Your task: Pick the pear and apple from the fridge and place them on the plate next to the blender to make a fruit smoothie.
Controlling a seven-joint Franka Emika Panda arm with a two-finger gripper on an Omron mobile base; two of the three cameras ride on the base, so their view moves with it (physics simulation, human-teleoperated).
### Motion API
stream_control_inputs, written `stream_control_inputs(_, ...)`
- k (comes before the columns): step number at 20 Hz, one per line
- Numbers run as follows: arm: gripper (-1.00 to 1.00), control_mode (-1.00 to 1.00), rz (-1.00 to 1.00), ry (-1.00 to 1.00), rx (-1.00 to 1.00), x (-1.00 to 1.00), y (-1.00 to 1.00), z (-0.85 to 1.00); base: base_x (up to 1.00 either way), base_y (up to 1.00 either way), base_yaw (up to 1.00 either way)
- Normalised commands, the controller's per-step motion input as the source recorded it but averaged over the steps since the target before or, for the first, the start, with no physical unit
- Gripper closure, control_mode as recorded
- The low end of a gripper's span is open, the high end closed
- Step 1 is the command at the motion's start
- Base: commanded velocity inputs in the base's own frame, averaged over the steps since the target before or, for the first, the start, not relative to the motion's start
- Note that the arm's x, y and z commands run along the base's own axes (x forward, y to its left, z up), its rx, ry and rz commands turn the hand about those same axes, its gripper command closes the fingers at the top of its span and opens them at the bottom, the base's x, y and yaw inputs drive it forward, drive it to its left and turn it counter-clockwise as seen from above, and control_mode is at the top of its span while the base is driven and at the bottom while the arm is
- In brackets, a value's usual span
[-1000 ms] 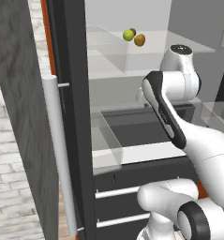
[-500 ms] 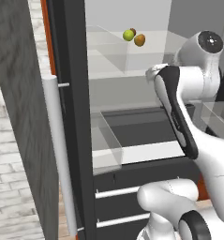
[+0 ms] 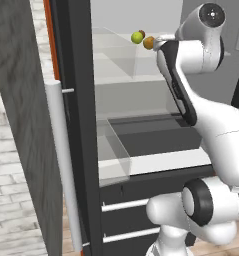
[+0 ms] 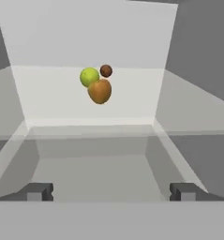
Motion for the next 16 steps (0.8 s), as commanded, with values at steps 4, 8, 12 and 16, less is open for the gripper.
stream_control_inputs(4, -1.0, -1.0, -0.06, 0.04, 0.0, 0.98, -0.09, 0.13, 0.0, 0.0, 0.0)
stream_control_inputs(8, -1.0, -1.0, -0.03, 0.04, 0.03, 0.21, -0.04, -0.05, 0.0, 0.0, 0.0)
stream_control_inputs(12, -1.0, -1.0, 0.0, 0.03, 0.0, 0.53, -0.04, -0.47, 0.0, 0.0, 0.0)
stream_control_inputs(16, -1.0, -1.0, 0.02, 0.08, 0.0, 0.59, 0.0, -0.46, 0.0, 0.0, 0.0)
